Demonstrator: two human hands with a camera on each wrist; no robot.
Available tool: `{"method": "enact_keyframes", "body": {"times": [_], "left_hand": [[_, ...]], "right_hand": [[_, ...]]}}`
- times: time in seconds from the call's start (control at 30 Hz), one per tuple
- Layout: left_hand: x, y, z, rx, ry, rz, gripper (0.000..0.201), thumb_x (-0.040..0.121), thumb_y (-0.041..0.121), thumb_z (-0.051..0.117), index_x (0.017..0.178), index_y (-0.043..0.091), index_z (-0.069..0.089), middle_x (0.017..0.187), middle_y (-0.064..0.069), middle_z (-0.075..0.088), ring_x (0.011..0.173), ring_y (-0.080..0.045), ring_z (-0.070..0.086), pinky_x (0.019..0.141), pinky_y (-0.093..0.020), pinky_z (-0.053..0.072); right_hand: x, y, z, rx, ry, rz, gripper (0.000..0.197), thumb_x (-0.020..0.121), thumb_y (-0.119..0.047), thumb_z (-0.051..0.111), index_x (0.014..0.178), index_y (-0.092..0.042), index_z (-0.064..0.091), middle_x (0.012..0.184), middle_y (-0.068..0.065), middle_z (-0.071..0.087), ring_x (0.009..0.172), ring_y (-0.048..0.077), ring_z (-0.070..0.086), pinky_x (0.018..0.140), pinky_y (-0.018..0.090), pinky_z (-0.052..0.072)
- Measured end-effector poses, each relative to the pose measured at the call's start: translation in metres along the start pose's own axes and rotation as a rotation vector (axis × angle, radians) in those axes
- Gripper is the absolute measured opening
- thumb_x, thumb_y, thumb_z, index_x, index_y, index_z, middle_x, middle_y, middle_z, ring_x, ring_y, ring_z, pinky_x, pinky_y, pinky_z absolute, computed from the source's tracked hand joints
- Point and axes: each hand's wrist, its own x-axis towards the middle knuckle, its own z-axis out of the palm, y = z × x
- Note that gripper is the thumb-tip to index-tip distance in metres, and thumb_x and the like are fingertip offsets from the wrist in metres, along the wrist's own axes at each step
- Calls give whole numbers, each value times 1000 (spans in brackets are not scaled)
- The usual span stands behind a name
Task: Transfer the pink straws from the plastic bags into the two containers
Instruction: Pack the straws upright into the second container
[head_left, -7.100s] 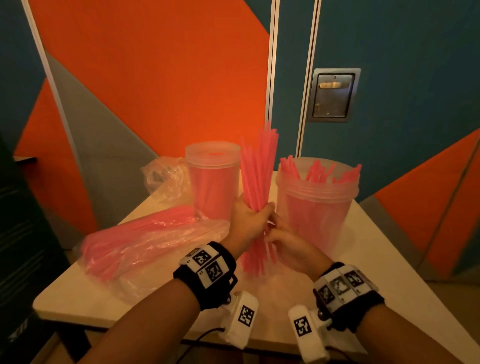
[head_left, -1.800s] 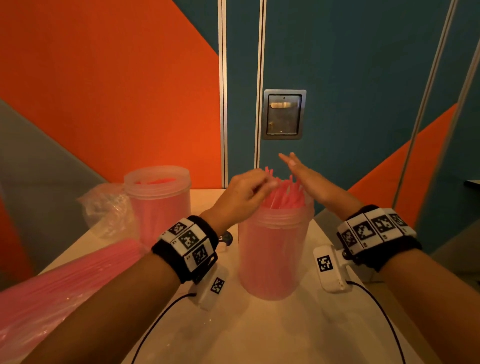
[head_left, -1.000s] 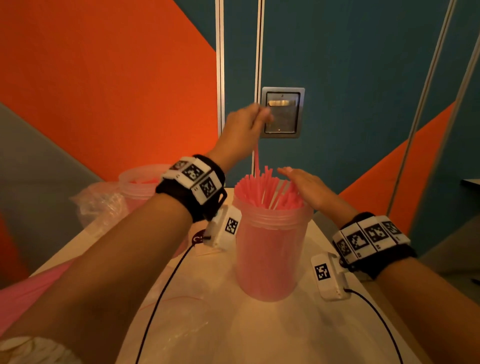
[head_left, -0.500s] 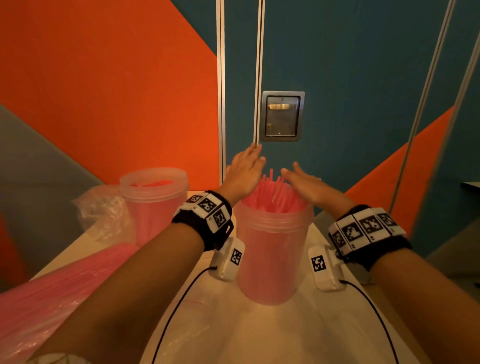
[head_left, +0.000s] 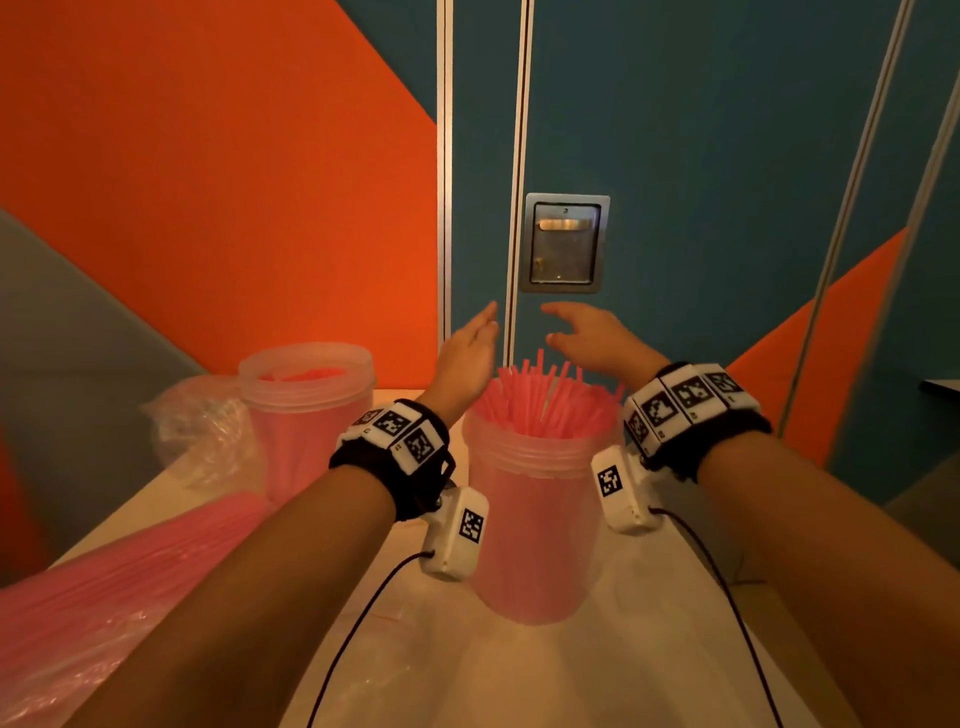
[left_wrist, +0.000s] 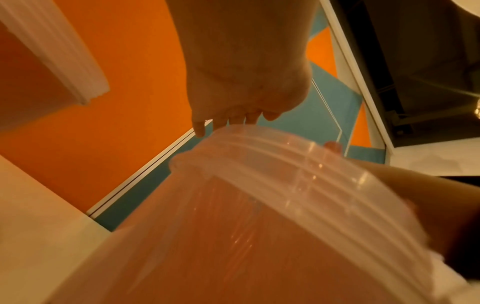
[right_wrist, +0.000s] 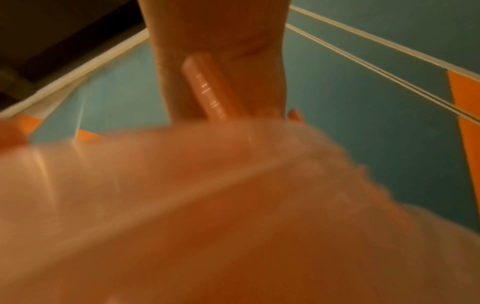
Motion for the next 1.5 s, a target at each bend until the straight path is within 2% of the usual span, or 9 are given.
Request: {"method": "enact_keyframes", "body": {"times": [0.13, 0.3, 0.53, 0.8, 0.87, 1.03, 1.2, 1.37, 1.5], "left_hand": [[-12, -7, 6, 203, -126, -77, 49, 102, 36, 22, 149, 22, 18, 152, -6, 31, 138, -23, 32, 110, -31, 24], [-19, -4, 8, 355, -132, -70, 51, 102, 40, 17, 150, 22, 13, 151, -7, 33, 137, -25, 34, 108, -33, 26], [-20, -5, 7, 354, -141, -66, 51, 102, 40, 16, 149, 21, 15, 155, -3, 24, 142, -23, 24, 113, -33, 18], [-18, -7, 9, 438, -160, -56, 51, 102, 39, 16, 149, 18, 19, 154, -5, 26, 142, -24, 24, 114, -35, 18], [-17, -7, 9, 438, -164, -51, 51, 102, 39, 16, 149, 18, 19, 154, -5, 26, 142, -24, 25, 115, -35, 19], [-19, -5, 9, 454, -168, -41, 51, 102, 38, 16, 148, 17, 20, 154, -5, 26, 142, -23, 24, 114, -33, 18], [-21, -3, 8, 460, -179, -27, 51, 103, 35, 16, 149, 14, 20, 155, -4, 24, 142, -21, 23, 113, -29, 17], [-21, -3, 9, 447, -184, -29, 50, 103, 35, 17, 149, 15, 20, 155, -4, 24, 143, -19, 21, 113, -29, 16], [-20, -5, 9, 435, -184, -33, 50, 103, 36, 17, 148, 15, 20, 155, -3, 24, 143, -18, 21, 114, -29, 15]], "right_hand": [[1, -13, 8, -297, -259, -98, 43, 97, -18, 44, 140, -12, 42, 143, 12, 45, 130, 27, 43, 105, 31, 31], [2, -4, 13, -122, 46, -141, 22, 84, -2, 58, 102, -5, 71, 104, 13, 71, 102, 26, 63, 90, 29, 46], [-3, -17, -54, 346, 541, -139, 26, 83, -4, 62, 73, -22, 47, 66, -9, 48, 53, -14, 52, 50, -1, 36], [-22, -4, 1, -13, 96, -145, 17, 80, -4, 67, 77, -15, 54, 66, -5, 51, 74, 13, 51, 53, 7, 35], [-23, 1, 11, -60, 25, -122, 20, 81, -10, 66, 72, -23, 54, 67, -11, 52, 77, 14, 53, 73, 18, 43], [-20, 1, -17, -52, 126, 16, 26, 92, -36, 52, 111, -29, 67, 117, -2, 65, 118, 21, 52, 101, 44, 39], [-26, 14, -38, -104, -48, 168, 43, 96, -39, 43, 125, -10, 58, 126, 11, 58, 111, 30, 56, 90, 34, 44], [-38, 25, -16, -4, -226, 247, 47, 94, -43, 47, 119, -5, 55, 96, 7, 58, 58, 18, 50, 53, 25, 39], [-33, 31, 8, -109, -42, 132, 37, 98, -30, 39, 116, -2, 54, 114, 17, 61, 91, 32, 59, 75, 34, 44]]}}
